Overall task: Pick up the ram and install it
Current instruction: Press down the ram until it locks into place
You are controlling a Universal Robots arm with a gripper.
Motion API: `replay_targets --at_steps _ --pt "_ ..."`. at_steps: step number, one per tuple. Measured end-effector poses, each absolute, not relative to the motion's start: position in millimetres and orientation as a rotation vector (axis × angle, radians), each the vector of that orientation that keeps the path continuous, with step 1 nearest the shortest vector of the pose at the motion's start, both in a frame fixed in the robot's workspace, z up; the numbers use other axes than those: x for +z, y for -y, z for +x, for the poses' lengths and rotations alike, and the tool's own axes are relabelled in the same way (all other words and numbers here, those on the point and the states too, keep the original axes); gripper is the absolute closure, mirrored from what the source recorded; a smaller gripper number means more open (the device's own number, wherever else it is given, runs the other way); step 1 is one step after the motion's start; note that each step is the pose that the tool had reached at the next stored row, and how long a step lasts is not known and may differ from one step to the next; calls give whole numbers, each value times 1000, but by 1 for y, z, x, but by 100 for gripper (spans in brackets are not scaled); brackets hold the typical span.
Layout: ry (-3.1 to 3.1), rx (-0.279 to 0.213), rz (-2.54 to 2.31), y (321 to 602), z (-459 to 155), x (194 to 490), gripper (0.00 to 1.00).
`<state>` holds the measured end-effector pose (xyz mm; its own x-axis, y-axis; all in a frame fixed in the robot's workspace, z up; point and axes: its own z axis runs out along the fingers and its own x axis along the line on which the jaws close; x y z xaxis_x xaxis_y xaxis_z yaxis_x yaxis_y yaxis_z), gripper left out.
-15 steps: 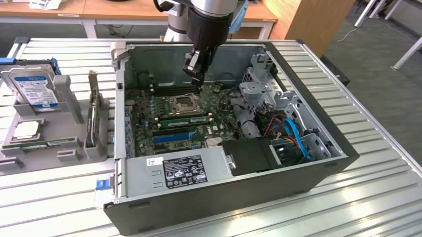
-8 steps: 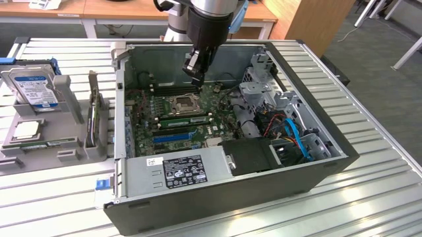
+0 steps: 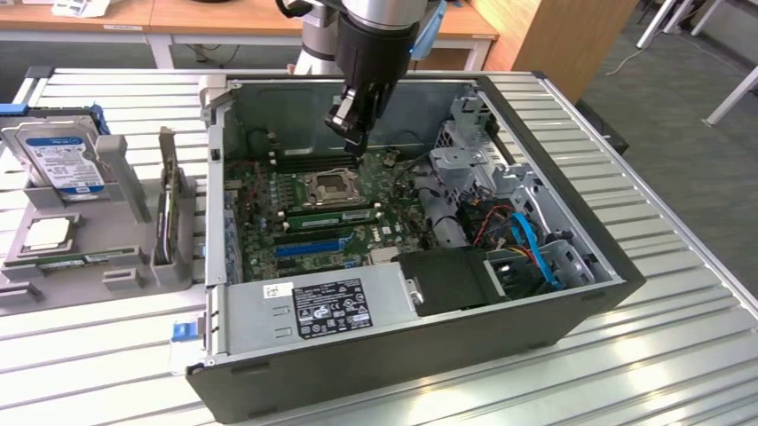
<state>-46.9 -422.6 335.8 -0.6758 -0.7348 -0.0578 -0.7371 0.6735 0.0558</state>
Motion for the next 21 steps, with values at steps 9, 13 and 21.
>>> replay_targets --at_steps 9,13,21 --pt "-2888 114 -1143 423 -47 336 90" --pt "-2906 111 -1095 423 -47 336 90" --pt "-2940 107 -995 423 -47 336 90"
